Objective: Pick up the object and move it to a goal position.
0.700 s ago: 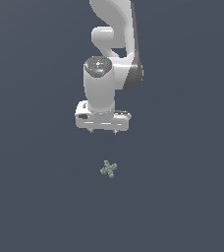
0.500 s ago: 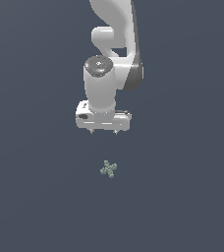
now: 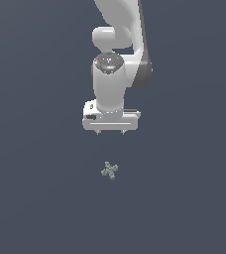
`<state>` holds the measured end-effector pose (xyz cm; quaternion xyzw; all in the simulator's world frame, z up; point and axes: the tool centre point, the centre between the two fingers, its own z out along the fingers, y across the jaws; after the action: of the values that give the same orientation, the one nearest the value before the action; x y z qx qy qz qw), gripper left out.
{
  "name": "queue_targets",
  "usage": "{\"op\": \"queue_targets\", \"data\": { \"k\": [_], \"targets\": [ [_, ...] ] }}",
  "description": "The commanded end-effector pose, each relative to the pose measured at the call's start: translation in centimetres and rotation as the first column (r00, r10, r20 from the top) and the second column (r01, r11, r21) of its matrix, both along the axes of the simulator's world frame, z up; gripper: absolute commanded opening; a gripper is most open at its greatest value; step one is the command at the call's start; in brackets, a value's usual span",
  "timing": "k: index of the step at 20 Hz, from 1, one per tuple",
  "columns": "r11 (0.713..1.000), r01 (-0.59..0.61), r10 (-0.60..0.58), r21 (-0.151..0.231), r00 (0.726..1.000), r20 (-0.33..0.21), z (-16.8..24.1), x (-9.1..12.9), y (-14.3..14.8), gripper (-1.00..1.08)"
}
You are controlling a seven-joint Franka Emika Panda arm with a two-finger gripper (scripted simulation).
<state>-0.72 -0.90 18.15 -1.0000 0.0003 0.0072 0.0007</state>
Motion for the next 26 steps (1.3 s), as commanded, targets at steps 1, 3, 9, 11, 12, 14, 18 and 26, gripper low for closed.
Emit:
{"op": "queue_targets", "data": {
  "k": [1, 3, 9, 11, 12, 14, 18, 26],
  "targets": [
    [1.0, 0.005, -0.005, 0.0, 1.0, -0.001, -0.1, 0.1, -0.1, 1.0],
    [1.0, 0.013, -0.013, 0.0, 1.0, 0.0, -0.2, 0.4, -0.1, 1.0],
    [0.998, 0.066, -0.066, 0.001, 0.998, 0.001, -1.2, 1.9, -0.2, 1.0],
    [0.996, 0.092, -0.092, 0.001, 0.996, 0.002, -1.7, 2.7, -0.2, 1.0],
    [0.994, 0.107, -0.107, 0.001, 0.994, 0.003, -2.0, 3.1, -0.2, 1.0],
    [0.99, 0.14, -0.14, 0.002, 0.99, 0.004, -2.7, 4.0, -0.3, 1.0],
    [0.976, 0.217, -0.217, 0.001, 0.976, 0.006, -4.5, 6.1, -0.4, 1.0],
    [0.942, 0.337, -0.337, 0.0, 0.942, 0.012, -7.6, 9.1, -0.5, 1.0]
  ]
}}
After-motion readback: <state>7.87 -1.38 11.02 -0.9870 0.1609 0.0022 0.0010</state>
